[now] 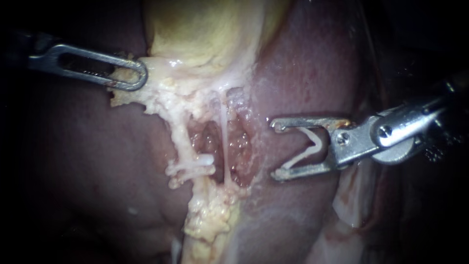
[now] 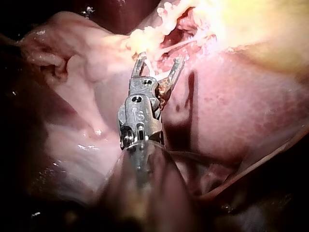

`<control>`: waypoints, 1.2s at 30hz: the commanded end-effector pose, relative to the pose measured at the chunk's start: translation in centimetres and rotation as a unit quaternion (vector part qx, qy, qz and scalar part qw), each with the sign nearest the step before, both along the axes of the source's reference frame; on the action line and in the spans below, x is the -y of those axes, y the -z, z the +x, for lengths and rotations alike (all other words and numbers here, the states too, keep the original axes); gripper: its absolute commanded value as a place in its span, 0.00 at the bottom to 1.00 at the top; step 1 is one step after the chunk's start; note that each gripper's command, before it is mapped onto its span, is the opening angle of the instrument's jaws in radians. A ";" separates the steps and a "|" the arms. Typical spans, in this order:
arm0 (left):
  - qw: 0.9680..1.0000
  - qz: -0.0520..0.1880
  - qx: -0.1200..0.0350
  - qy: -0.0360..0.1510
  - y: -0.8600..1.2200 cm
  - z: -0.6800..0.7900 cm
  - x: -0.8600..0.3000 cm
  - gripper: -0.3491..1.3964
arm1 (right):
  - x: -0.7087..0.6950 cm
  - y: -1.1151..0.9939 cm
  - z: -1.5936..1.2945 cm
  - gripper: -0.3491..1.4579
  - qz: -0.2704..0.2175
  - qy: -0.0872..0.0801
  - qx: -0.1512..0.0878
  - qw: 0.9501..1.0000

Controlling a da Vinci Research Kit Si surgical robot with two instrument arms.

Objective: Clipping third clip left tube

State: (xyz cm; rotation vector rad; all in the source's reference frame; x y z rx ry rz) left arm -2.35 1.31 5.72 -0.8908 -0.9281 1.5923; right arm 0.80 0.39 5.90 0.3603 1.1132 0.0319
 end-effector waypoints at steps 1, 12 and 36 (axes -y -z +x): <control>1.000 -0.001 0.000 0.000 -0.02 0.00 0.01 0.00 | 0.00 -0.01 0.04 0.47 0.012 -0.004 0.001 1.000; 1.000 -0.001 0.000 0.000 -0.03 -0.01 0.02 0.00 | -0.08 -0.30 0.48 0.47 0.139 -0.074 -0.054 0.986; 1.000 -0.003 -0.001 0.000 -0.06 -0.01 0.06 0.00 | 0.18 -1.28 0.77 0.45 0.206 -0.059 -0.081 0.973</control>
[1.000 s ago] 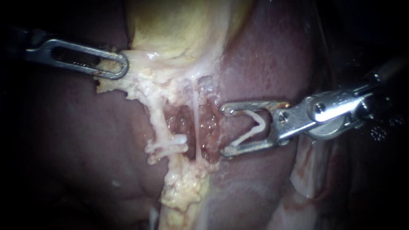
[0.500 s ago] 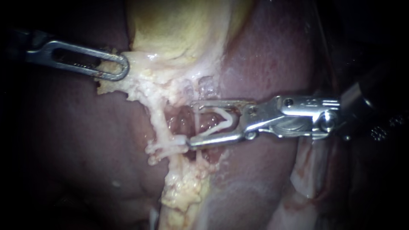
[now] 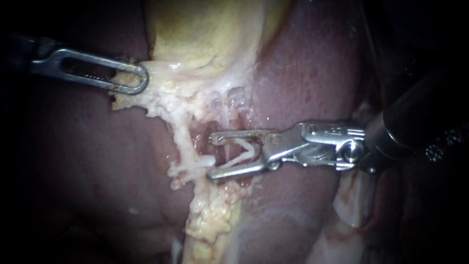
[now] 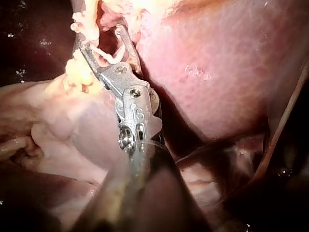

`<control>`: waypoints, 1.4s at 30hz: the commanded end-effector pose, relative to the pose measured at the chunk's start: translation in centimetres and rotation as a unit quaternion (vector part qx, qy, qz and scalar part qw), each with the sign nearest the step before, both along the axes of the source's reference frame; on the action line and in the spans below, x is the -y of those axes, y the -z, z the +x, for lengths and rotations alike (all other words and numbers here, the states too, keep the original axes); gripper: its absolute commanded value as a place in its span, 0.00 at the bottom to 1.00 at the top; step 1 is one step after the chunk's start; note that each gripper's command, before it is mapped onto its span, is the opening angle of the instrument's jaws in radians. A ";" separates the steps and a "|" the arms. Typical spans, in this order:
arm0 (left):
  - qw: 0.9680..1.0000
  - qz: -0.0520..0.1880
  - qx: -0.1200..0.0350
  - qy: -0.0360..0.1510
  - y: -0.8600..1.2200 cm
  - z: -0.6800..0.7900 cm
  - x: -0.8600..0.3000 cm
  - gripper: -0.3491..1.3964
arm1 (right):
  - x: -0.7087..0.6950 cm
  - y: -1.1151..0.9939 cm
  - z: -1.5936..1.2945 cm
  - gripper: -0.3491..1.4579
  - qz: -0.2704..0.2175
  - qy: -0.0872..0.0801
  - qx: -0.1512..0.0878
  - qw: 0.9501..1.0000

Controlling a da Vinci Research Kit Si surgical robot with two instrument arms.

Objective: Clipping third clip left tube

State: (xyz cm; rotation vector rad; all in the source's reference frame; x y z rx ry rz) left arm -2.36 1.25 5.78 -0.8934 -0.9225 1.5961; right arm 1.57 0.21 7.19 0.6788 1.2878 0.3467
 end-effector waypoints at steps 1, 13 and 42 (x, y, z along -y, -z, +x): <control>1.000 0.000 0.000 0.000 0.00 0.00 0.00 0.00 | -0.01 -0.01 0.00 0.45 0.000 -0.002 -0.002 1.000; 1.000 -0.001 0.000 0.000 -0.02 -0.01 0.02 0.00 | -0.08 -0.08 0.25 0.45 0.037 0.011 -0.062 0.997; 1.000 -0.001 -0.001 0.000 -0.04 -0.01 0.02 0.00 | -0.14 0.14 0.93 0.44 0.090 -0.005 -0.124 0.988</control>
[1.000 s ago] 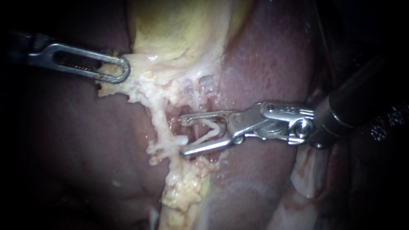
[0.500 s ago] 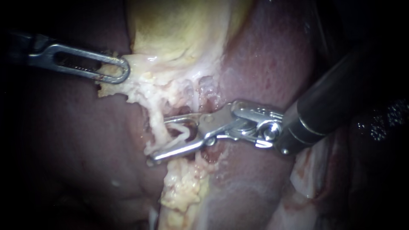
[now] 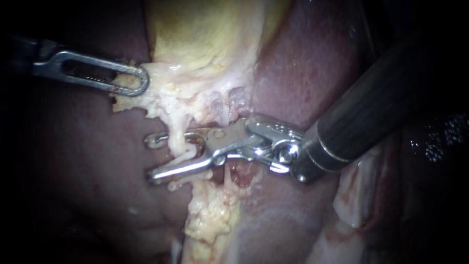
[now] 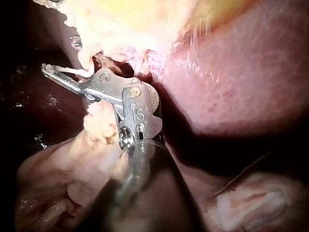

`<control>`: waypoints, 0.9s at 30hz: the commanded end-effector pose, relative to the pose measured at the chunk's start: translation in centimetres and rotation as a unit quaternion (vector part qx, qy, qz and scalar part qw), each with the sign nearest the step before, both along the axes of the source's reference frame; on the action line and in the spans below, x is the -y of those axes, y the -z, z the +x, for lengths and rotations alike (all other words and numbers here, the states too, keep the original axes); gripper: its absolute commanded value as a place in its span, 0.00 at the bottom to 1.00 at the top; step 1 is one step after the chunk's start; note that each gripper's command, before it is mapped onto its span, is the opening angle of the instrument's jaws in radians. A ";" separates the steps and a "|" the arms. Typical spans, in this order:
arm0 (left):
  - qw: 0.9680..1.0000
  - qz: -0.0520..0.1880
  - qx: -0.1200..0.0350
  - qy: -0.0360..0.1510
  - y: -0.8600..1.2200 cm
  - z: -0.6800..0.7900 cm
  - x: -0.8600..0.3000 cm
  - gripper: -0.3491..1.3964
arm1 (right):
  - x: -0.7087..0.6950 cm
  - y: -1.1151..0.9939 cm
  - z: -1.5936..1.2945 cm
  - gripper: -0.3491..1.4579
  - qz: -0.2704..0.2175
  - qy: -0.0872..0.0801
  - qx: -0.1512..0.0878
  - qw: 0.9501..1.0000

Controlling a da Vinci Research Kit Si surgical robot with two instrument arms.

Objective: Clipping third clip left tube

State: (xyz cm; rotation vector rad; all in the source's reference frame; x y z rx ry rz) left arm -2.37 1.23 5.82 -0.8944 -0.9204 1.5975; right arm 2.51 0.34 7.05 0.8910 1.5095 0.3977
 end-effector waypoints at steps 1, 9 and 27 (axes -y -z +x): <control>1.000 0.000 0.000 0.000 0.00 0.00 0.00 0.00 | -0.02 0.04 -0.01 0.44 0.001 -0.001 0.001 1.000; 1.000 0.000 0.000 0.000 -0.01 0.00 0.00 0.00 | -0.12 0.40 -0.12 0.44 0.010 -0.005 0.002 1.000; 1.000 -0.001 0.001 0.000 -0.03 0.01 0.01 0.00 | -0.24 0.82 -0.36 0.23 0.030 -0.035 0.035 0.998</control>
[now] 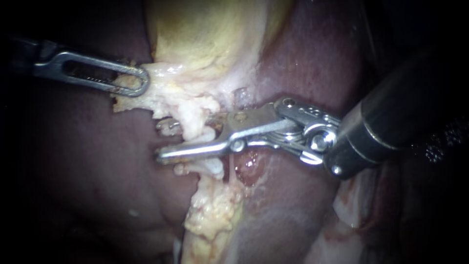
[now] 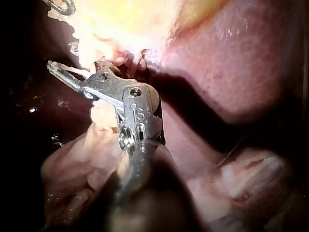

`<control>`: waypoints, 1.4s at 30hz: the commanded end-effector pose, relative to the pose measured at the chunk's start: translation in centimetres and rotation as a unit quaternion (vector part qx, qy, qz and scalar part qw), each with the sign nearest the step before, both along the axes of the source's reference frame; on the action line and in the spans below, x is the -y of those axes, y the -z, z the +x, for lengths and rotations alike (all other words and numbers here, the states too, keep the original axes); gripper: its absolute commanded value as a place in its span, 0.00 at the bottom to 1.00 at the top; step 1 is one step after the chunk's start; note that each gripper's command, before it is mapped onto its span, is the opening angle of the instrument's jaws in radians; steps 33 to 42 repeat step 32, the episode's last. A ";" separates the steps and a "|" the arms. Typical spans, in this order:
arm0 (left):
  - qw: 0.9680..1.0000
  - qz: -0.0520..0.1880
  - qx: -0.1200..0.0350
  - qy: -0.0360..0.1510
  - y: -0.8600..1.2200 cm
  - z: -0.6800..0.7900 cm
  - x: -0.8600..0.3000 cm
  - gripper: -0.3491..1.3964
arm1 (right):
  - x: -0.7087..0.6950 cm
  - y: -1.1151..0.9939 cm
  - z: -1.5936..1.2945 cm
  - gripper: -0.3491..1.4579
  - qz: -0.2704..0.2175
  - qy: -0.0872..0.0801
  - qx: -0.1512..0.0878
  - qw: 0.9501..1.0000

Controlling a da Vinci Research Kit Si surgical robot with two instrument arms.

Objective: Clipping third clip left tube

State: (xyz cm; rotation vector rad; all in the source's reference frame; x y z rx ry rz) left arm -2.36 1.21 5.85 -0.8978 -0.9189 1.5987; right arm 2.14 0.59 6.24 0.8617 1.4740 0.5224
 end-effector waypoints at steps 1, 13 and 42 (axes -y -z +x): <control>1.000 0.000 0.000 0.000 0.00 0.00 0.00 0.00 | 0.01 0.01 0.01 0.21 0.004 0.000 0.000 1.000; 1.000 0.001 0.000 -0.002 -0.01 0.00 0.00 0.00 | 0.05 0.06 0.01 0.00 0.071 0.004 0.011 0.997; 1.000 0.000 0.000 -0.002 -0.04 0.00 0.00 0.00 | 0.07 0.02 0.02 0.00 0.077 0.018 0.014 0.997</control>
